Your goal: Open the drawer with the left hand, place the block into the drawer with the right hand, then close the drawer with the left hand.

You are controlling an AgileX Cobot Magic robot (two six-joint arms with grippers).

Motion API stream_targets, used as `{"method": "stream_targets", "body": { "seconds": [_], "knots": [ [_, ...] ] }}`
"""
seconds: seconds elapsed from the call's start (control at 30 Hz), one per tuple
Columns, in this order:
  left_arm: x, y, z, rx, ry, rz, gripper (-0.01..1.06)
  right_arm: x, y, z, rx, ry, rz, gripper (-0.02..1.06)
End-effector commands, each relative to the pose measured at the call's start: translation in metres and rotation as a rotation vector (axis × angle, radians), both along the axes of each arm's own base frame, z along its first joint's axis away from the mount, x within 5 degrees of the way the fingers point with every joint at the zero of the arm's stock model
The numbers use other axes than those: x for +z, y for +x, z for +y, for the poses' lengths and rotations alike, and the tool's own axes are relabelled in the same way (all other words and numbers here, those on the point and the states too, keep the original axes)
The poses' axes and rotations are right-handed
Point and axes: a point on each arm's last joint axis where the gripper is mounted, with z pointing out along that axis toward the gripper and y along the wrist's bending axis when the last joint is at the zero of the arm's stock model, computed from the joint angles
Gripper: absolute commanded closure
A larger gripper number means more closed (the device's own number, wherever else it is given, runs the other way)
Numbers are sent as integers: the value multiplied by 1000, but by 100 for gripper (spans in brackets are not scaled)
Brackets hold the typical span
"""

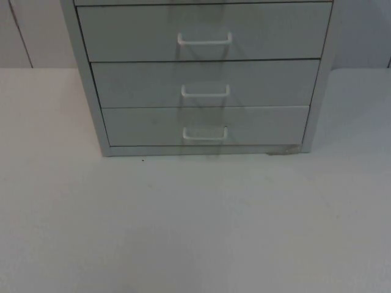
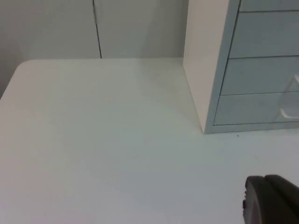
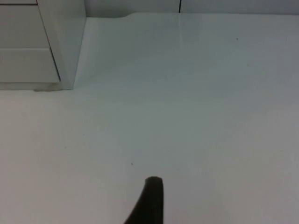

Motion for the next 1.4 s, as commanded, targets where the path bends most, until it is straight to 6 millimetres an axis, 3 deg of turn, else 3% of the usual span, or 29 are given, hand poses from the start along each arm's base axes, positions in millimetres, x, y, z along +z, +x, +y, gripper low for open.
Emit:
{"method": "stream_targets", "body": {
  "seconds": [0.0,0.27,0.4,0.9,0.97,1.0,1.03,1.13,1.17,1.23,1.37],
  "knots": [
    [1,2,-1,-5,-23,-27,105,-1,1,0,-2,-4,-10,27],
    [-1,2,-2,-7,-25,-18,105,-1,1,0,-3,-6,-9,27],
    [-15,-4,-1,-3,-3,148,105,-1,1,0,-3,-6,-9,27],
    [-17,0,-3,-31,11,126,102,-1,1,0,-2,-8,-9,27],
    [-17,0,-3,-31,11,126,87,-1,1,0,-2,-9,-9,27],
    [-17,0,-3,-31,11,126,87,-1,1,0,-2,-9,-9,27],
    [-17,0,-3,-31,11,126,77,-1,1,0,-2,-9,-9,25],
    [-17,0,-3,-31,11,126,26,-1,1,0,-2,-9,-9,8],
    [-17,0,-3,-31,11,126,26,-1,1,0,-2,-9,-9,8],
    [-17,0,-3,-31,11,126,0,-1,1,0,-2,-9,-9,-1],
    [-17,0,-3,-32,10,126,0,-1,1,0,-2,-9,-9,-1]
  ]
}}
